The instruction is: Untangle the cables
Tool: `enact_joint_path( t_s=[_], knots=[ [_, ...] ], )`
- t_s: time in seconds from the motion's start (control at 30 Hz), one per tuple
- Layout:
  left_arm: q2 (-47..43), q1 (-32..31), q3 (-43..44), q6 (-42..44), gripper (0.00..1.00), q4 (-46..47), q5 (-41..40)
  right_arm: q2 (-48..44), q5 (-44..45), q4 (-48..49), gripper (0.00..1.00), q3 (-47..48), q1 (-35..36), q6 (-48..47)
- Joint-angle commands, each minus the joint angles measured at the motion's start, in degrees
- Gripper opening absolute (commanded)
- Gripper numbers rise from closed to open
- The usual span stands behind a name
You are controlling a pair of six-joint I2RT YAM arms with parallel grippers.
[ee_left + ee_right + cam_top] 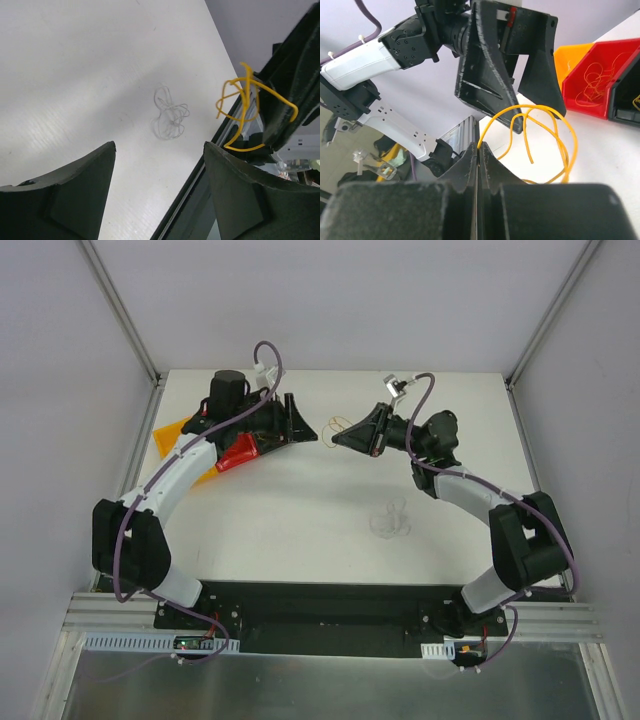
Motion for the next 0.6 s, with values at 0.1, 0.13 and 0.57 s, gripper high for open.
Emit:
enact_joint_path(
  t_s=[0.1, 0.13, 0.57],
  knots=[
    [-5.8, 4.2, -0.5, -0.2, 0.73, 0.2, -4.8, -5.4, 3.0, -8.8, 0.0, 0.9, 0.6, -11.0],
    [-6.4, 4.7, -0.4, 0.2, 0.74, 1.2, -3.3, -5.4, 3.0, -8.7, 0.01, 0.9, 0.9, -11.0],
    [0.8, -3.0, -0.1, -2.7, 0.64, 5.3, 6.0, -7.0, 4.2, -8.7, 0.0, 1.0, 3.8, -12.5]
  ],
)
